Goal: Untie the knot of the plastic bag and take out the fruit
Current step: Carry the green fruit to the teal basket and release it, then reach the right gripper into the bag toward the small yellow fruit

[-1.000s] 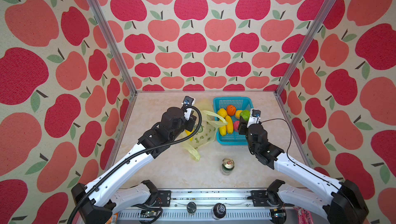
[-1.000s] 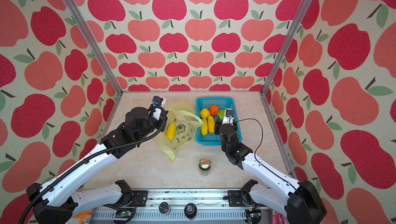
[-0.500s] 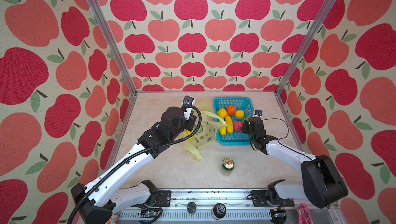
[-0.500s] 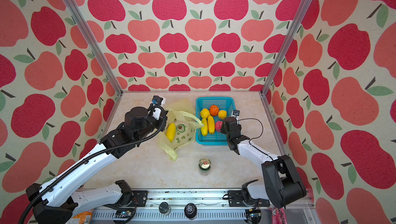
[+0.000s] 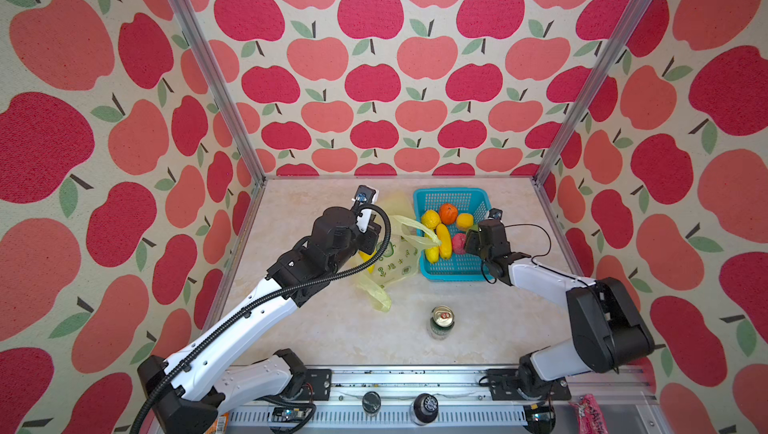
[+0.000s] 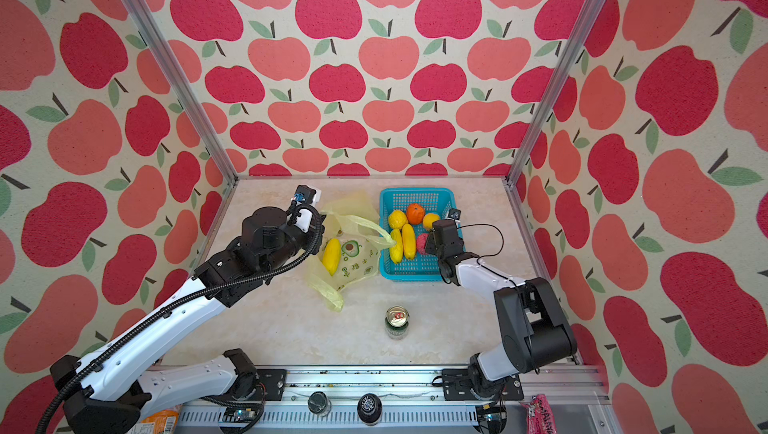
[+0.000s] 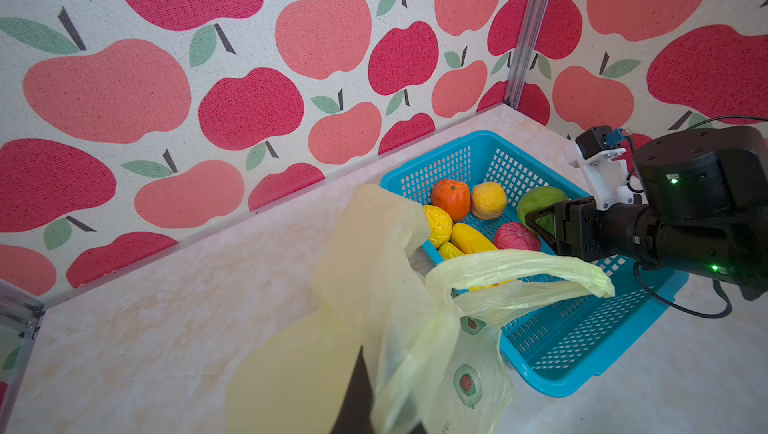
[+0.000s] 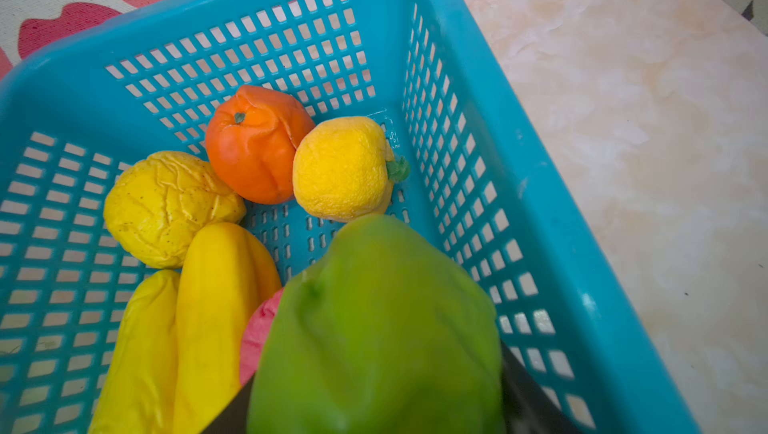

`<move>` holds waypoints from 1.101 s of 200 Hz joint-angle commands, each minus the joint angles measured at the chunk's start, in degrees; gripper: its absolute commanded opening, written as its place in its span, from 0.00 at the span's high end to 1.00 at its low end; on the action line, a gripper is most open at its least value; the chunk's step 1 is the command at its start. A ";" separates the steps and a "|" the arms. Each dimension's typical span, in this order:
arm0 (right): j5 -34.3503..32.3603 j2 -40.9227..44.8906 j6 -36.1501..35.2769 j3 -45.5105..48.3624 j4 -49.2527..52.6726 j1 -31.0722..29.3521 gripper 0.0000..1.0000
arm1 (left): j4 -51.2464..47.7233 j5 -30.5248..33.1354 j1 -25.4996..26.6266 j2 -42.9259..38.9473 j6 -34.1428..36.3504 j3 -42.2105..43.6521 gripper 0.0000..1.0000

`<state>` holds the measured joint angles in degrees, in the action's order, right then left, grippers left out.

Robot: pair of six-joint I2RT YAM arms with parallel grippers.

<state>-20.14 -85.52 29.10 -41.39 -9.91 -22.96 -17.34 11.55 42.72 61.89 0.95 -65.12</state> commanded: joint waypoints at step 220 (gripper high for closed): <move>8.96 28.03 -37.13 7.17 -20.67 -41.48 0.51 | -0.23 -0.78 -0.44 -0.45 -0.16 -1.19 1.00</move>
<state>-14.33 -54.59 -2.20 -30.55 -28.73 -61.87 -17.34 11.11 42.54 61.89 0.95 -65.12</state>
